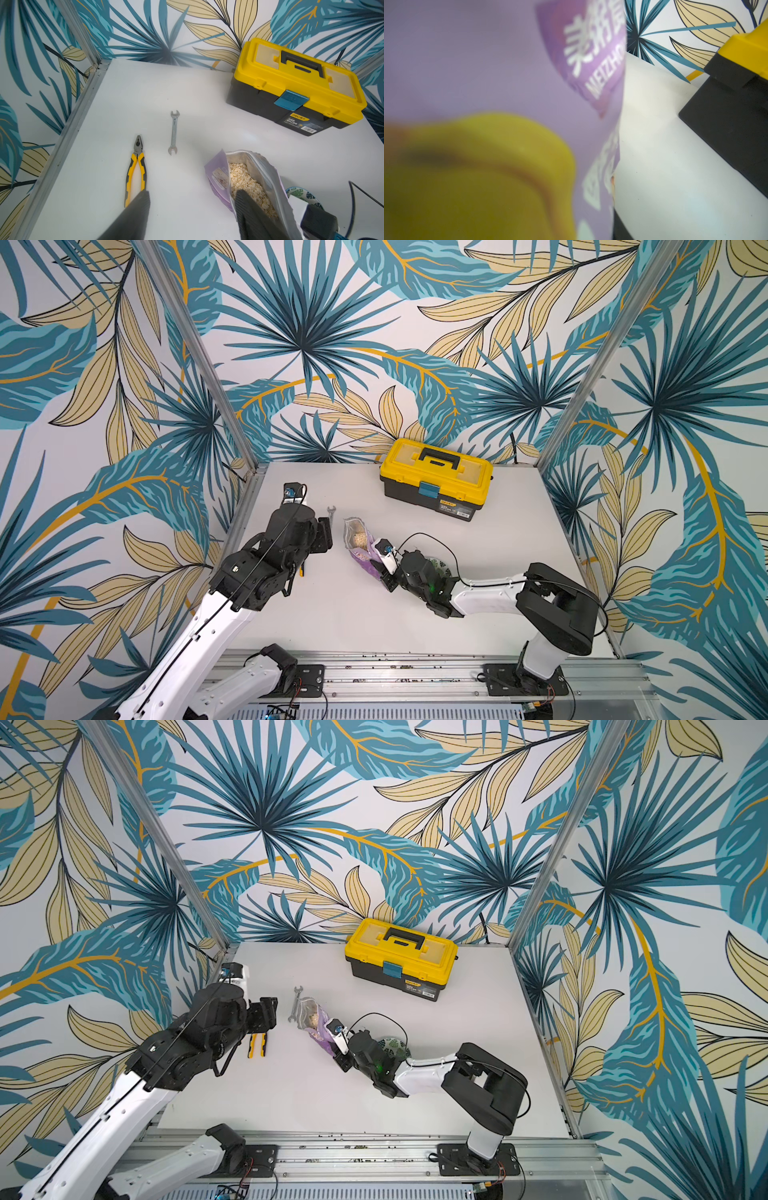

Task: Pour the oats into the breakfast bowl
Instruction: Pick up the oats bag from the center of the board, then pick up the bowl from the center of the board.

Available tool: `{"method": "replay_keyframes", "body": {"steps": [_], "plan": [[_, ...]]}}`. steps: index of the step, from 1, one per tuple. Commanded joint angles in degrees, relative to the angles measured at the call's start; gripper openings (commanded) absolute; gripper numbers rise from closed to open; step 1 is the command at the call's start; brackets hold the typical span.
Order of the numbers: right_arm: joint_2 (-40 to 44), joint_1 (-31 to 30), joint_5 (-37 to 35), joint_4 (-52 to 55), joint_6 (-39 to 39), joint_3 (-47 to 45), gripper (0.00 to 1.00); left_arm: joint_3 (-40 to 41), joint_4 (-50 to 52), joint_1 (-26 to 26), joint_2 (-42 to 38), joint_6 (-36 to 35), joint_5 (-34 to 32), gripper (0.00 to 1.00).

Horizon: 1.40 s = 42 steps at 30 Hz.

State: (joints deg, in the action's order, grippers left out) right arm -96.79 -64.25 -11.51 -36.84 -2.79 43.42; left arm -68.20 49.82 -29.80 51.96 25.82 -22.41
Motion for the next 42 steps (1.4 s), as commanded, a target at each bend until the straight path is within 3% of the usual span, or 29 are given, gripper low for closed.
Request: {"method": "replay_keyframes", "body": {"steps": [1, 10, 13, 17, 22, 26, 33, 42], "plan": [[6.07, 0.04, 0.96, -6.41, -5.01, 4.38, 0.0, 2.41, -3.35, 0.34, -2.97, 0.84, -4.75, 0.7], [18.13, 2.6, -3.18, 3.14, -15.03, 7.78, 0.0, 6.85, -6.08, 0.33, -7.46, 0.92, -7.77, 0.74], [21.92, 3.35, -8.9, 11.01, -21.24, 9.69, 0.0, 8.0, -6.98, 0.31, -7.48, 0.67, -7.65, 0.82], [27.66, 4.77, -17.96, 20.5, -28.09, 10.01, 0.0, 11.71, -11.5, 0.41, -7.89, 0.48, -5.91, 1.0], [35.59, 7.09, -24.61, 31.24, -28.92, 8.05, 0.0, 13.68, -14.87, 0.38, -7.34, -0.07, -4.57, 1.0], [40.55, 7.47, -31.01, 36.64, -27.52, 4.32, 0.0, 14.12, -16.26, 0.4, -6.39, -1.19, -4.61, 1.0], [44.54, 7.39, -36.75, 38.72, -14.16, -4.61, 0.0, 14.61, -20.34, 0.4, -4.11, -3.4, -4.69, 1.0], [43.53, 6.77, -43.77, 38.38, -8.68, -12.05, 0.0, 14.36, -23.46, 0.36, 4.78, -4.98, 10.92, 0.99]]}}
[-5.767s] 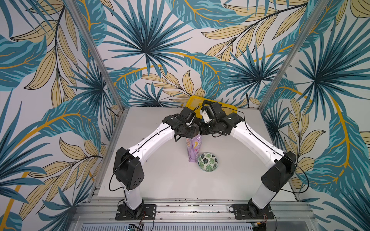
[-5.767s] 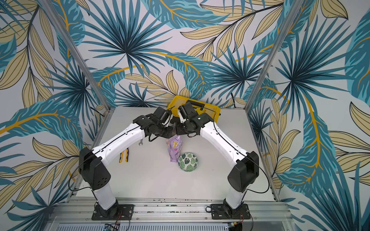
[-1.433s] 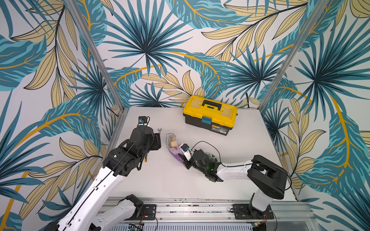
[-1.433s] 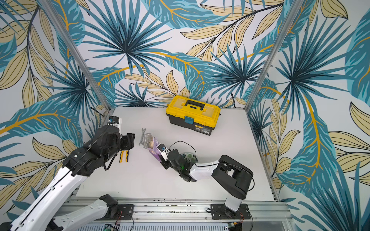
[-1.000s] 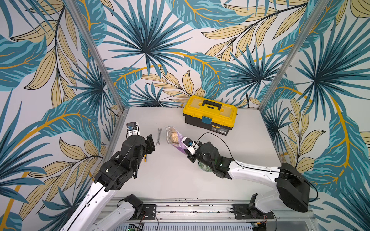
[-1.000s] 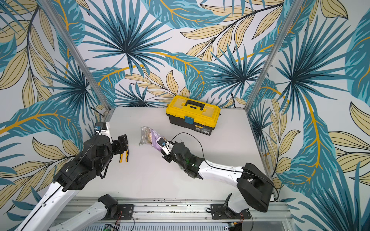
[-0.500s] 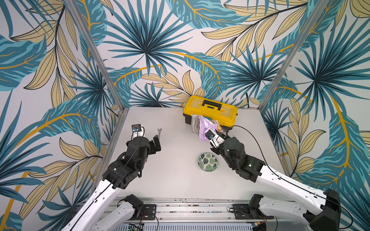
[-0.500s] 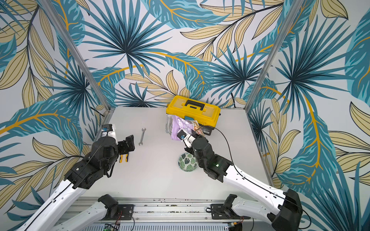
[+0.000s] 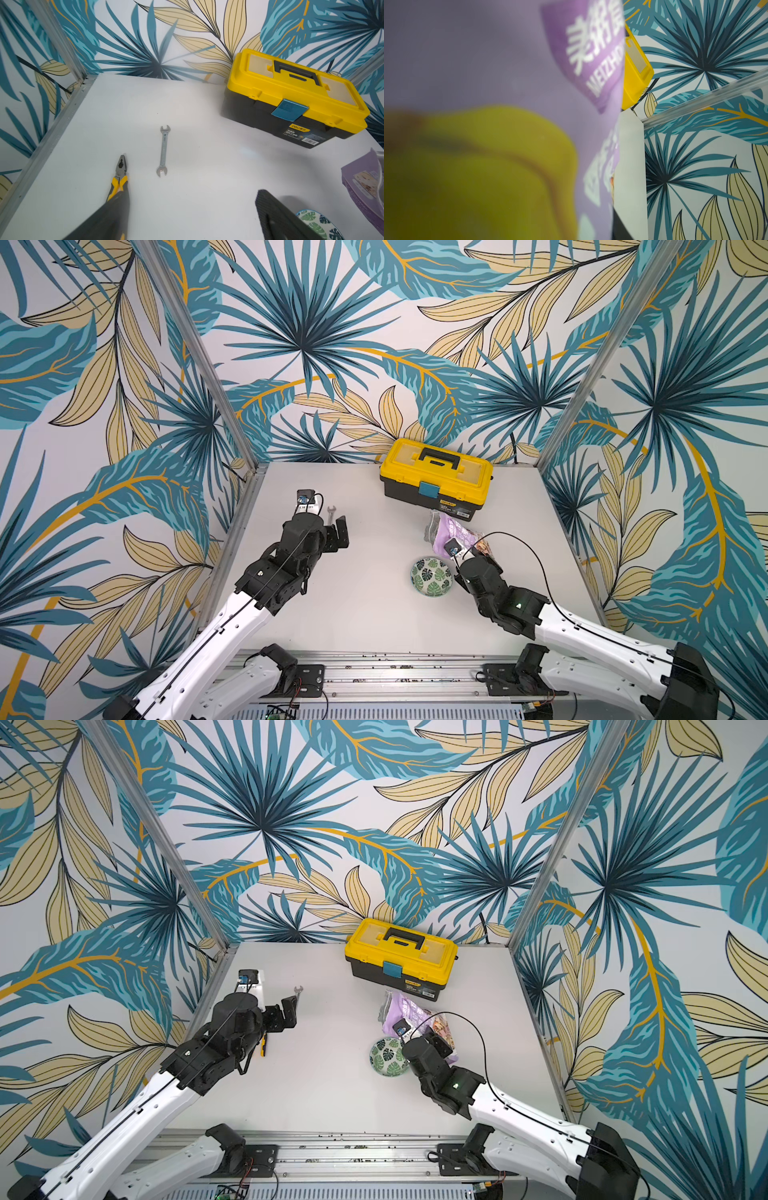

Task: Pour the oats into the breakfast bowl
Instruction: Pick up the bowl from the center of the board.

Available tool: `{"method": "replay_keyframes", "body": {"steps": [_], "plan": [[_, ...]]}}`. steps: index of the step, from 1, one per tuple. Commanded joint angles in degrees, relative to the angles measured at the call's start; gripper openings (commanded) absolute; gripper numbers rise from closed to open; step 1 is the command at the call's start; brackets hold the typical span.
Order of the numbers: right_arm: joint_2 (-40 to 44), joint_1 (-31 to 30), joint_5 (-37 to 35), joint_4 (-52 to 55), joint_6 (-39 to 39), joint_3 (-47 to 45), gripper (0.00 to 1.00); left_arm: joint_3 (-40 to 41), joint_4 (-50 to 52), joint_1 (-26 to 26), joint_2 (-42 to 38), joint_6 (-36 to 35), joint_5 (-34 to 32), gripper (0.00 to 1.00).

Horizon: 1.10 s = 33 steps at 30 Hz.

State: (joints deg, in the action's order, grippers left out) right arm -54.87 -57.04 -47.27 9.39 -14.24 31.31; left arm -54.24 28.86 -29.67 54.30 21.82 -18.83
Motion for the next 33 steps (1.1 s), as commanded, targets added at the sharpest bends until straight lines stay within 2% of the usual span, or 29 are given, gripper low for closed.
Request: {"method": "replay_keyframes", "body": {"steps": [1, 6, 10, 14, 20, 24, 33], "plan": [[2.14, -0.42, -7.28, -8.62, 2.95, -0.59, 0.0, 0.44, -3.1, 0.23, 4.15, -0.55, 10.39, 0.99], [2.93, -0.45, -3.1, -11.29, 7.07, -2.94, 0.0, 0.06, -6.44, -0.53, 15.98, 3.72, 28.34, 0.9], [2.5, -0.48, -2.62, -11.39, 8.81, -4.44, 0.0, -0.99, -11.46, -5.34, 26.17, 5.68, 35.27, 0.88], [3.23, -0.62, -2.24, -11.6, 9.48, -5.26, 0.0, -2.81, -17.53, -7.48, 36.17, 9.81, 43.15, 0.78], [3.63, -0.62, -1.92, -11.21, 9.86, -5.47, 0.0, -5.45, -20.55, -8.66, 44.71, 11.24, 48.79, 0.69], [3.72, -0.71, -2.11, -11.26, 9.46, -5.23, 0.0, -6.03, -21.91, -9.35, 47.64, 11.98, 49.61, 0.63], [3.81, -0.64, -2.78, -11.9, 7.13, -4.77, 0.0, -7.2, -22.12, -9.44, 50.17, 12.37, 49.97, 0.36]]}}
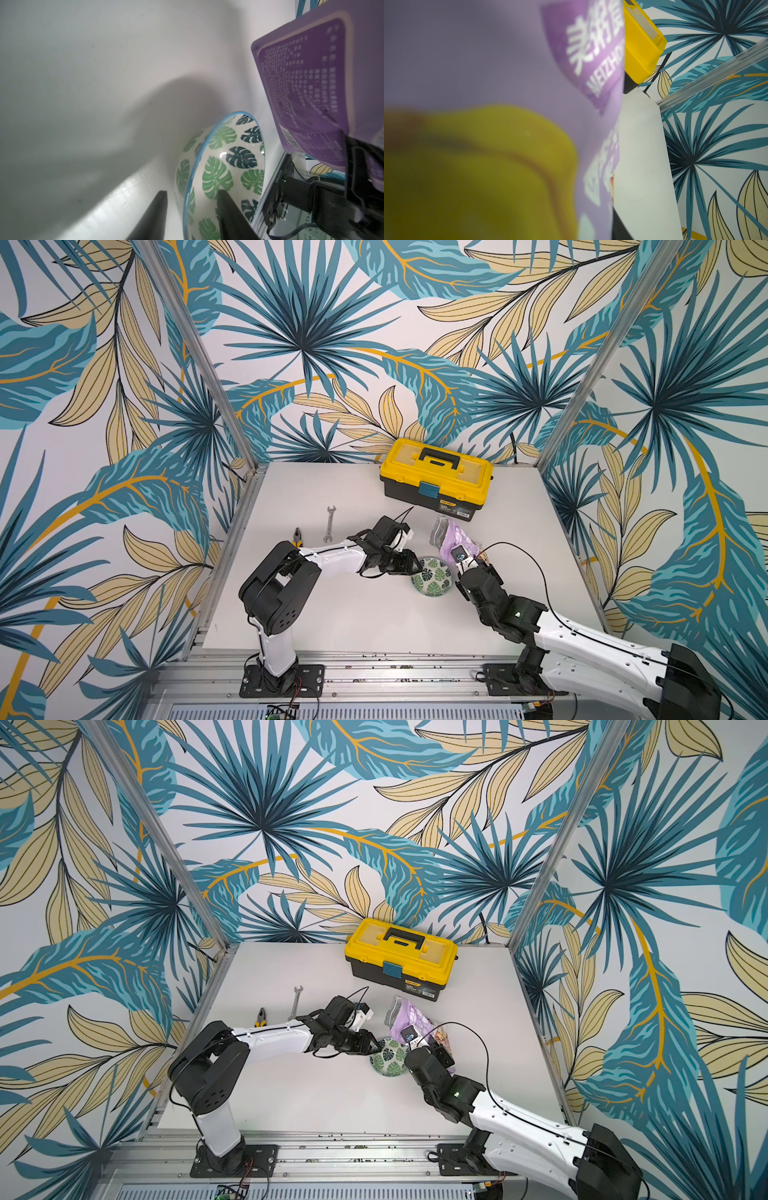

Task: Pour the oats into the breakfast bowl
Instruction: Pick up the bowl from the center of the board, then place the bowl at the center of the board.

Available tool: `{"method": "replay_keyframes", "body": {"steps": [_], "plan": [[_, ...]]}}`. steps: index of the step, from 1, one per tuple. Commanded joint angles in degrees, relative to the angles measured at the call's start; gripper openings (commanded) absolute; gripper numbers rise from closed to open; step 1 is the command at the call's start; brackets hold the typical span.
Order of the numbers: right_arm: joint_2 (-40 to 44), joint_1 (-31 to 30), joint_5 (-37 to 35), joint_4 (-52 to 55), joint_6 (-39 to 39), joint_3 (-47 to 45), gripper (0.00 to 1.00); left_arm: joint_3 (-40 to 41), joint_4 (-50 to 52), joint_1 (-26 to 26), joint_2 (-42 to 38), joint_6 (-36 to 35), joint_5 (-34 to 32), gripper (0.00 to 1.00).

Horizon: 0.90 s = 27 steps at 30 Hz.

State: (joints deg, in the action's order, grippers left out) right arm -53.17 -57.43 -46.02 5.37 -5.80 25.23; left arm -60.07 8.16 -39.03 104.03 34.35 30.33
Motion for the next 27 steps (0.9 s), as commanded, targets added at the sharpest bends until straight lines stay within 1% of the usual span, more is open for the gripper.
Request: {"method": "replay_keyframes", "body": {"steps": [1, 6, 11, 13, 17, 23, 26, 27], "plan": [[2.1, -0.31, -4.15, -8.16, -1.85, 1.35, 0.0, -1.36, -1.26, -0.09, 0.47, -0.16, 0.67, 0.33], [1.86, -0.3, -3.84, -9.51, -4.77, 1.74, 0.0, -1.19, -1.04, -0.09, 0.36, -0.17, 0.0, 0.19], [1.4, -0.31, -3.3, -12.49, -9.57, 2.17, 0.0, -0.8, -0.66, -0.09, -0.79, -0.4, -1.32, 0.04], [1.19, -0.32, -3.19, -13.76, -12.05, 2.27, 0.0, -0.31, -0.84, 0.0, -1.67, -0.31, -1.83, 0.01], [1.11, -0.32, -2.69, -16.03, -16.59, 2.36, 0.0, 2.15, -1.38, 1.15, -4.73, 0.39, -3.25, 0.0], [0.14, -0.31, -1.34, -17.42, -22.98, 2.41, 0.0, 8.59, 0.81, 5.96, -13.53, -0.02, -5.74, 0.0], [-2.01, -0.35, -0.41, -17.58, -27.32, 3.02, 0.0, 11.51, 2.69, 8.28, -16.84, -0.9, -6.67, 0.0], [-2.95, -0.34, -0.18, -19.43, -28.84, 3.2, 0.0, 12.27, 2.92, 8.87, -17.41, -1.03, -6.76, 0.0]]}}
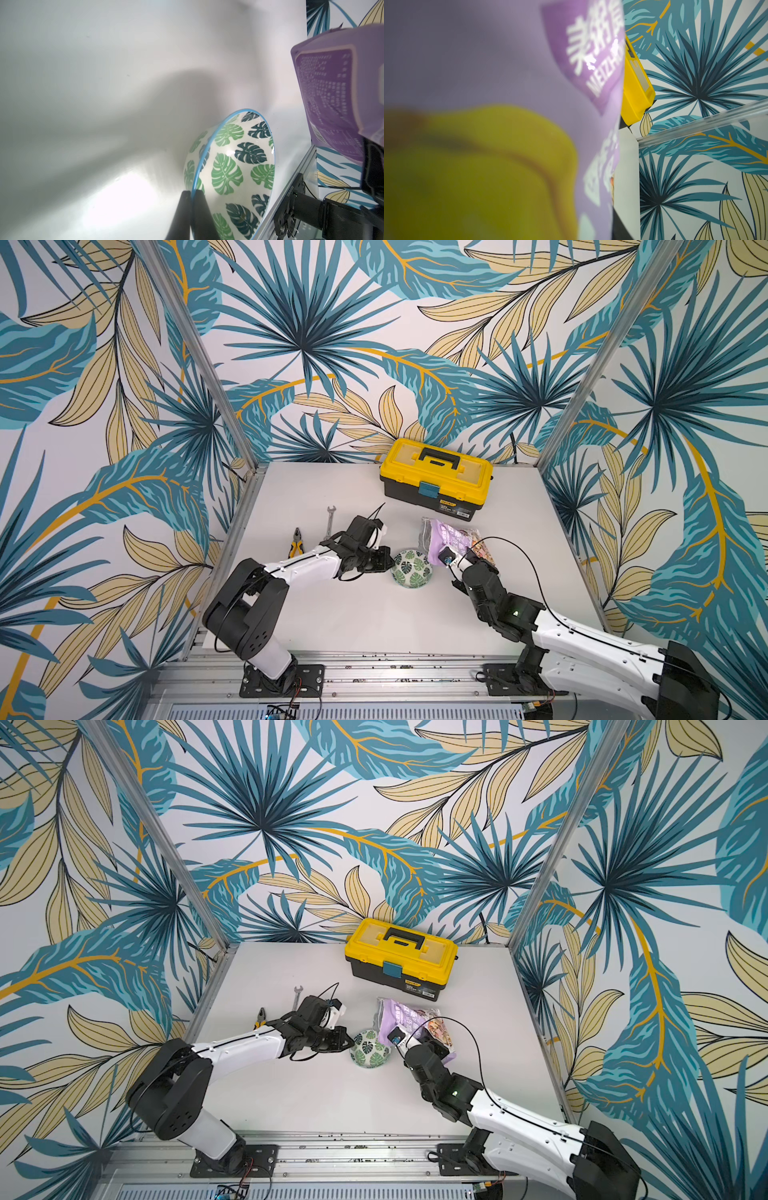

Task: Pour the oats into the breakfast bowl
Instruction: Place the bowl at the center of the board.

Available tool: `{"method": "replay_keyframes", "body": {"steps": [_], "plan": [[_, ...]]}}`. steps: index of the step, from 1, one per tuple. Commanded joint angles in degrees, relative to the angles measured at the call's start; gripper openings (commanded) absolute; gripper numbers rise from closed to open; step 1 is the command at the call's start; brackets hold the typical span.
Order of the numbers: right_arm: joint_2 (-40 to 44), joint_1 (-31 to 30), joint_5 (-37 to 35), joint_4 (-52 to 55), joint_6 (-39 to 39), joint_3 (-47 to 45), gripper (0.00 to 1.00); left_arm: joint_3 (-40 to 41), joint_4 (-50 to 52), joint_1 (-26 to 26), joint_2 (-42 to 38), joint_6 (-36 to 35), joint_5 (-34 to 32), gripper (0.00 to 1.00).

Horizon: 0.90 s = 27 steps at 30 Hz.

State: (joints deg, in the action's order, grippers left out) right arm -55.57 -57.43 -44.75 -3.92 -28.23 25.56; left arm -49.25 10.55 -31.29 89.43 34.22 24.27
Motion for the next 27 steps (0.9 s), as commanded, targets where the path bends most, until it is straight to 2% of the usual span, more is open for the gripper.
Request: {"method": "replay_keyframes", "body": {"steps": [1, 8, 10, 19, 23, 27], "plan": [[-1.72, -0.38, -1.07, -11.05, -7.69, 3.05, 0.0, 2.19, 0.45, 1.67, -3.21, -0.87, -0.72, 0.0], [-8.98, -0.58, 0.65, -16.77, -17.48, 3.27, 0.0, 4.56, -1.23, 2.51, -2.87, -0.27, -1.86, 0.0], [-10.0, -0.57, 0.64, -18.39, -20.11, 3.04, 0.0, 4.9, -1.44, 2.49, -2.87, -0.35, -2.27, 0.05], [-12.38, -0.56, -1.17, -21.56, -32.37, 2.04, 0.0, 6.3, -0.62, 2.54, -4.89, -0.71, -4.2, 0.36], [-13.13, -0.45, -2.39, -21.84, -37.71, 2.17, 0.0, 7.6, 0.8, 3.15, -9.2, -1.12, -6.61, 0.54], [-13.41, -1.04, -3.24, -21.24, -43.18, 3.07, 0.0, 10.11, 0.85, 5.44, -14.99, -0.95, -7.71, 0.67]]}}
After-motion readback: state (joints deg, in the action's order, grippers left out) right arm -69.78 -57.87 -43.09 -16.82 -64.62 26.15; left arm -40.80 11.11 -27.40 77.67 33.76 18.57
